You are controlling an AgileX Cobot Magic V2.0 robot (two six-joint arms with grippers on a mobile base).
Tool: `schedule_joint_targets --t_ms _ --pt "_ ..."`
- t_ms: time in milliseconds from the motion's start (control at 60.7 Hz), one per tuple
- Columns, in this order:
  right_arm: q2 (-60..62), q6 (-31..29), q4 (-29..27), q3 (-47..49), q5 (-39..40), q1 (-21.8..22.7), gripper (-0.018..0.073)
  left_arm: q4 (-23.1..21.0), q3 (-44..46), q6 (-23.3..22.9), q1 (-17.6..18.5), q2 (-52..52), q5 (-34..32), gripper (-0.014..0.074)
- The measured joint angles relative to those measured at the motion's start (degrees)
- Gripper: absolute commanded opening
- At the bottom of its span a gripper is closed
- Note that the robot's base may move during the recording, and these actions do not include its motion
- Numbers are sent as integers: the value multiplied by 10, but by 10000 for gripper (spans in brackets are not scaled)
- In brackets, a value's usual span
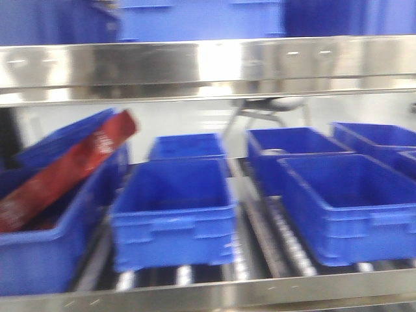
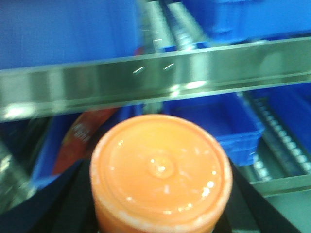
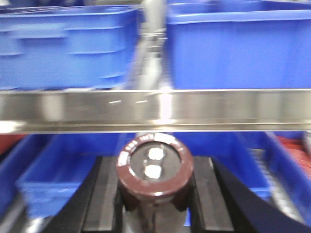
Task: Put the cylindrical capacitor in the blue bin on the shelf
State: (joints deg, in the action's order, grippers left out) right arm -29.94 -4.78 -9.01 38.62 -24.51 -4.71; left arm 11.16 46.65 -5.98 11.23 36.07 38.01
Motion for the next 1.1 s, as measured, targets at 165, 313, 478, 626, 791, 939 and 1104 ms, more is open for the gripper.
schedule_joint_targets --t_ms 165,313,478,626,791,939,1104 --pt "0 0 0 0 0 0 -158 0 0 0 0 0 -1 -111" --pt "0 0 0 0 0 0 -158 0 0 0 0 0 -1 -111" --pt "0 0 0 0 0 0 -158 0 0 0 0 0 -1 -111" --pt "0 0 0 0 0 0 -158 0 0 0 0 0 -1 -111" --pt "0 0 0 0 0 0 -158 0 0 0 0 0 -1 -111" --pt "0 0 0 0 0 0 -158 0 0 0 0 0 -1 -111" --pt "0 0 0 0 0 0 -158 0 0 0 0 0 -1 -111"
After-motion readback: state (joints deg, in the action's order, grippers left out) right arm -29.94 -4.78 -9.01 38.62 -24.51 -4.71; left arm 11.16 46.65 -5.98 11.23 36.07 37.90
